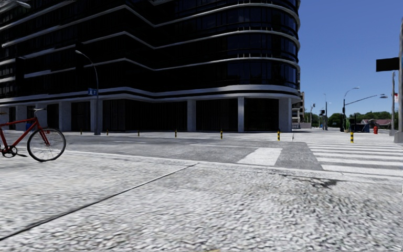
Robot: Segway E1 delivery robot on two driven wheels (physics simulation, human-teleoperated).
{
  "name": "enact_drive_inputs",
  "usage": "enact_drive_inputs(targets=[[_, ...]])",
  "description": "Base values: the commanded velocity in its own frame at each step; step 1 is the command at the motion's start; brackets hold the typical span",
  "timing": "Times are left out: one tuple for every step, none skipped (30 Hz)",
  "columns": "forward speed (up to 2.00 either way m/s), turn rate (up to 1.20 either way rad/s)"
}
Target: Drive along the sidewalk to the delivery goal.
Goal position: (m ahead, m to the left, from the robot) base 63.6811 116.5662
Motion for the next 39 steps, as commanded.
enact_drive_inputs(targets=[[2.0, -1.2], [2.0, -1.2], [2.0, -1.2], [2.0, -1.2], [2.0, -1.2], [2.0, -1.2], [2.0, -1.2], [2.0, -1.2], [2.0, -1.2], [2.0, -1.2], [2.0, -1.2], [2.0, -1.2], [2.0, -1.2], [2.0, -1.2], [2.0, -1.2], [2.0, -0.52], [2.0, -0.33], [2.0, -0.33], [2.0, -0.22], [2.0, -0.15], [2.0, -0.11], [2.0, -0.1], [2.0, -0.09], [2.0, -0.09], [2.0, -0.08], [2.0, 0.0], [2.0, 0.0], [2.0, 0.0], [2.0, 0.0], [2.0, 0.0], [2.0, 0.0], [2.0, 0.0], [2.0, 0.0], [2.0, 0.0], [2.0, 0.0], [2.0, 0.0], [2.0, 0.0], [2.0, 0.0], [2.0, 0.0]])
